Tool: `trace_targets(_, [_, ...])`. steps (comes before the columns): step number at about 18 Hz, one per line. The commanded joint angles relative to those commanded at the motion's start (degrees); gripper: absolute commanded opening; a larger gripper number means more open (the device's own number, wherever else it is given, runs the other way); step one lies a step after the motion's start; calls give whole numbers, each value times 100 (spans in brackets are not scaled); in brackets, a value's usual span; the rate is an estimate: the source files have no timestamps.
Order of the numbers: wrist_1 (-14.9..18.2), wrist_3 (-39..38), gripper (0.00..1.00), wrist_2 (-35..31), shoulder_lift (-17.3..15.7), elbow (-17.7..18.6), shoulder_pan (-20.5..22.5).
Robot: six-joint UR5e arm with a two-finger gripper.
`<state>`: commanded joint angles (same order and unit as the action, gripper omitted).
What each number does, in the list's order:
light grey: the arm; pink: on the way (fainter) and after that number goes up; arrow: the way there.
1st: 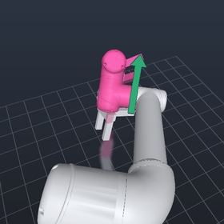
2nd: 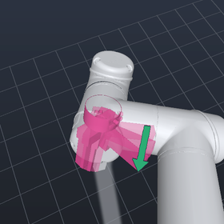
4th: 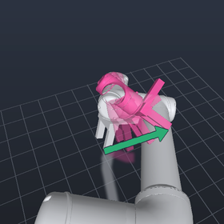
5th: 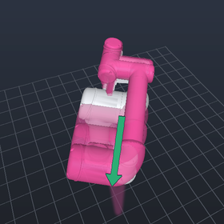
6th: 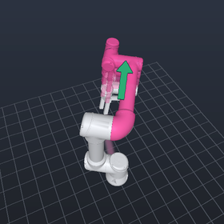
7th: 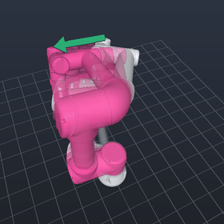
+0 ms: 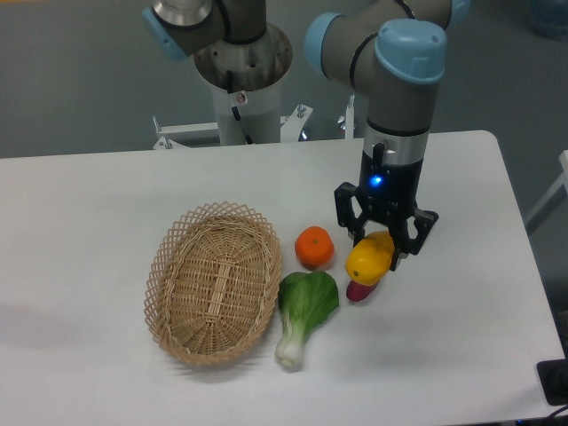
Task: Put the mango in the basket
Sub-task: 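Lower the gripper onto the yellow mango and close on it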
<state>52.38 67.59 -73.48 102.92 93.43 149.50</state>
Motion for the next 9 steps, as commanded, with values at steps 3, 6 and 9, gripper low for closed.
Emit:
trace_targets(3, [-9, -18, 52, -18, 9, 18, -26])
trace_targets(6, [-9, -175, 52, -9, -9, 18, -44])
trace_targets(9, [-44, -570, 52, -44, -17, 97, -254])
